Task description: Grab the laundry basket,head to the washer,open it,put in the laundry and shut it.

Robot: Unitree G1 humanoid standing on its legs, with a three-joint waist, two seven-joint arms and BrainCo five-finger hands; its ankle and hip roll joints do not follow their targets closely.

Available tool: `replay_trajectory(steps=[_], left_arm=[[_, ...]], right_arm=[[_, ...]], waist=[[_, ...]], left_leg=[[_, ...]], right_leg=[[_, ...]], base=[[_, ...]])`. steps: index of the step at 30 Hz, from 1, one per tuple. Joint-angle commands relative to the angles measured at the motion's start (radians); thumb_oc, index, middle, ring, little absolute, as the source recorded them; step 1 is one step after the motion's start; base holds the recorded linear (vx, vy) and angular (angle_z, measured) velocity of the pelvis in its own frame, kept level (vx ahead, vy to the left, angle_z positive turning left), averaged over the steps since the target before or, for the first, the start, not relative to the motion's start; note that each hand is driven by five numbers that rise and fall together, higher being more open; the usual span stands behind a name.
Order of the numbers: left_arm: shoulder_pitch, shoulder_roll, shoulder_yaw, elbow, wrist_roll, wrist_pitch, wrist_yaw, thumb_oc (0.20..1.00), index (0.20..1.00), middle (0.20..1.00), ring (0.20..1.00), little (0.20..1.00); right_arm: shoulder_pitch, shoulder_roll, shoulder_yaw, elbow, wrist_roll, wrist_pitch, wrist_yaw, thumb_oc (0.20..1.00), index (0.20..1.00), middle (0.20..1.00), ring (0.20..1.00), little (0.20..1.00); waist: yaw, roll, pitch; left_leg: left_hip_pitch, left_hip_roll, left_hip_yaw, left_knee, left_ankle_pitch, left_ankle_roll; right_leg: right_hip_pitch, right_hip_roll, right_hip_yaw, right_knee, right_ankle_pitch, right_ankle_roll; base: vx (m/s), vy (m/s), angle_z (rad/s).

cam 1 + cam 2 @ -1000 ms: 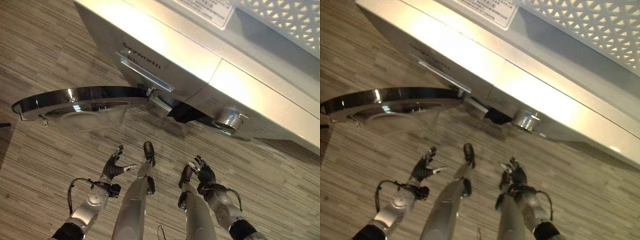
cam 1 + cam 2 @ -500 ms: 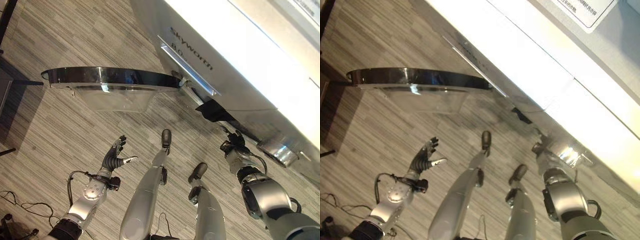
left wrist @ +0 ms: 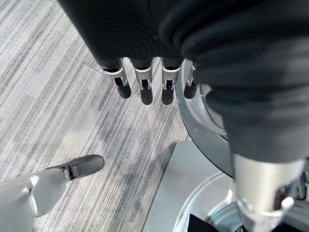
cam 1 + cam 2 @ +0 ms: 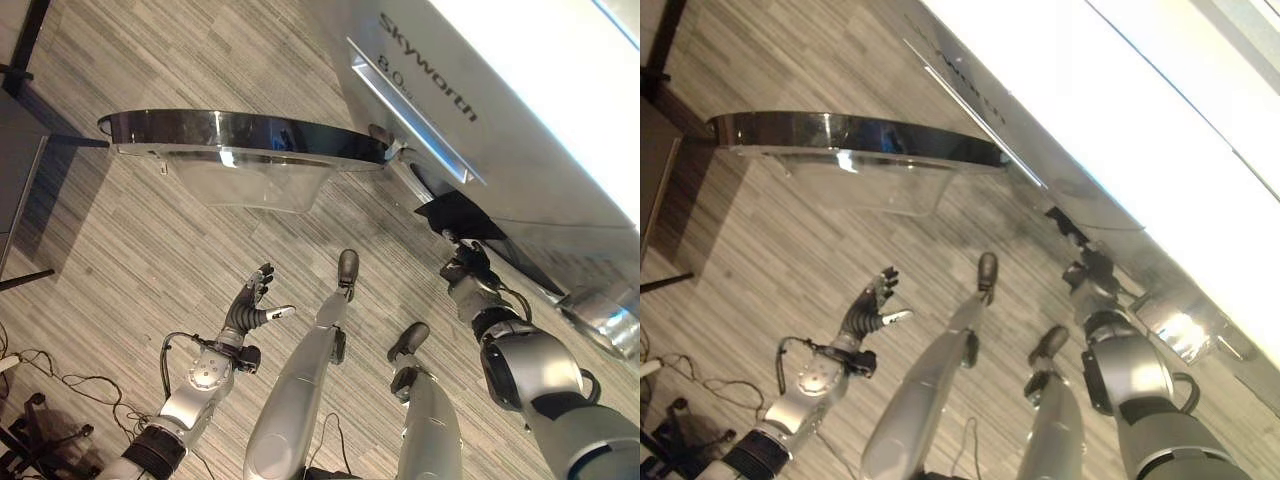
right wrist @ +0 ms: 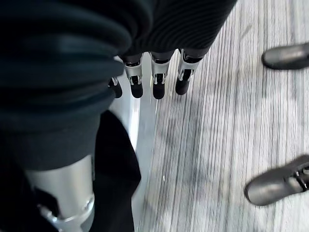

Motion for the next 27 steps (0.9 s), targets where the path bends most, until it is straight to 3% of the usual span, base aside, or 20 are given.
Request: replay_trajectory(steps=[1, 8, 9, 10, 11, 14, 17, 21, 25, 27], left_arm=[[-0.005, -0.046, -0.071, -0.002, -0.006, -0.017, -0.002, 1.000, 1.000, 1.000, 1.000, 1.000], [-0.003, -0.036, -0.086, -0.004, -0.012, -0.014, 0.010, 1.000, 1.000, 1.000, 1.000, 1.000], [-0.003, -0.035, -0.088, -0.004, -0.010, -0.014, 0.012, 1.000, 1.000, 1.000, 1.000, 1.000], [0.001, -0.034, -0.088, -0.001, -0.010, -0.014, 0.014, 1.000, 1.000, 1.000, 1.000, 1.000], [0.004, -0.031, -0.087, 0.002, -0.008, -0.015, 0.018, 1.000, 1.000, 1.000, 1.000, 1.000], [0.006, -0.027, -0.084, -0.004, -0.001, -0.018, 0.032, 1.000, 1.000, 1.000, 1.000, 1.000], [0.008, -0.021, -0.064, -0.011, -0.002, -0.019, 0.042, 1.000, 1.000, 1.000, 1.000, 1.000], [0.006, -0.034, -0.038, 0.031, -0.005, -0.019, 0.063, 1.000, 1.000, 1.000, 1.000, 1.000], [0.019, -0.034, -0.032, 0.037, -0.017, -0.021, 0.078, 1.000, 1.000, 1.000, 1.000, 1.000], [0.021, -0.025, -0.038, 0.037, -0.020, -0.023, 0.079, 1.000, 1.000, 1.000, 1.000, 1.000]], right_arm=[[0.008, -0.014, -0.004, -0.003, 0.031, -0.013, 0.001, 1.000, 1.000, 1.000, 1.000, 1.000], [-0.095, -0.055, -0.016, -0.014, 0.063, -0.034, -0.035, 1.000, 1.000, 1.000, 1.000, 1.000], [-0.108, -0.067, -0.013, -0.015, 0.065, -0.036, -0.038, 0.749, 0.749, 0.749, 0.749, 0.749], [-0.117, -0.076, -0.007, -0.019, 0.059, -0.039, -0.044, 0.438, 0.438, 0.438, 0.438, 0.438], [-0.130, -0.088, 0.002, -0.022, 0.043, -0.042, -0.055, 0.200, 0.200, 0.200, 0.200, 0.200], [-0.175, -0.123, 0.041, -0.044, -0.044, -0.057, -0.111, 0.200, 0.200, 0.200, 0.200, 0.200], [-0.186, -0.147, 0.037, -0.109, -0.023, -0.085, -0.132, 0.200, 0.200, 0.200, 0.200, 0.200], [-0.180, -0.161, 0.049, -0.354, -0.001, -0.165, -0.179, 0.200, 0.200, 0.200, 0.200, 0.200], [-0.207, -0.162, -0.019, -0.579, -0.049, -0.261, -0.316, 0.200, 0.200, 0.200, 0.200, 0.200], [-0.238, -0.176, -0.035, -0.587, -0.081, -0.267, -0.360, 0.200, 0.200, 0.200, 0.200, 0.200]], waist=[[0.033, 0.074, -0.008], [0.058, 0.078, -0.007], [0.060, 0.079, -0.006], [0.062, 0.076, -0.008], [0.062, 0.073, -0.009], [0.060, 0.066, -0.006], [0.046, 0.051, -0.006], [0.006, 0.011, -0.007], [-0.016, -0.013, -0.015], [-0.015, -0.015, -0.018]], left_leg=[[0.002, -0.094, 0.008, 0.028, -0.161, -0.001], [-0.015, -0.097, 0.002, 0.054, -0.168, 0.000], [-0.016, -0.098, 0.000, 0.057, -0.169, -0.001], [-0.016, -0.097, -0.002, 0.059, -0.170, 0.000], [-0.016, -0.096, -0.001, 0.062, -0.170, 0.000], [-0.014, -0.090, 0.003, 0.071, -0.172, -0.001], [-0.006, -0.084, 0.010, 0.073, -0.174, -0.003], [0.014, -0.070, 0.014, 0.062, -0.172, -0.009], [0.028, -0.067, 0.011, 0.040, -0.164, -0.011], [0.032, -0.070, 0.006, 0.034, -0.161, -0.012]], right_leg=[[0.110, 0.129, -0.058, -0.051, 0.059, -0.079], [0.103, 0.125, -0.069, -0.035, 0.043, -0.083], [0.102, 0.124, -0.070, -0.032, 0.043, -0.083], [0.102, 0.124, -0.069, -0.030, 0.043, -0.082], [0.103, 0.124, -0.068, -0.028, 0.044, -0.081], [0.108, 0.122, -0.068, -0.024, 0.047, -0.080], [0.118, 0.121, -0.063, -0.028, 0.054, -0.078], [0.133, 0.126, -0.047, -0.047, 0.066, -0.076], [0.158, 0.132, -0.040, -0.078, 0.077, -0.075], [0.165, 0.136, -0.042, -0.087, 0.077, -0.076]], base=[[0.02, 0.019, 0.06], [0.02, 0.013, 0.10], [0.01, 0.009, 0.07], [0.01, 0.005, 0.04], [0.00, 0.000, 0.00], [0.00, 0.000, 0.00], [-0.01, 0.037, 0.01], [-0.01, 0.015, -0.03], [0.00, -0.011, -0.15], [0.00, -0.023, -0.09]])
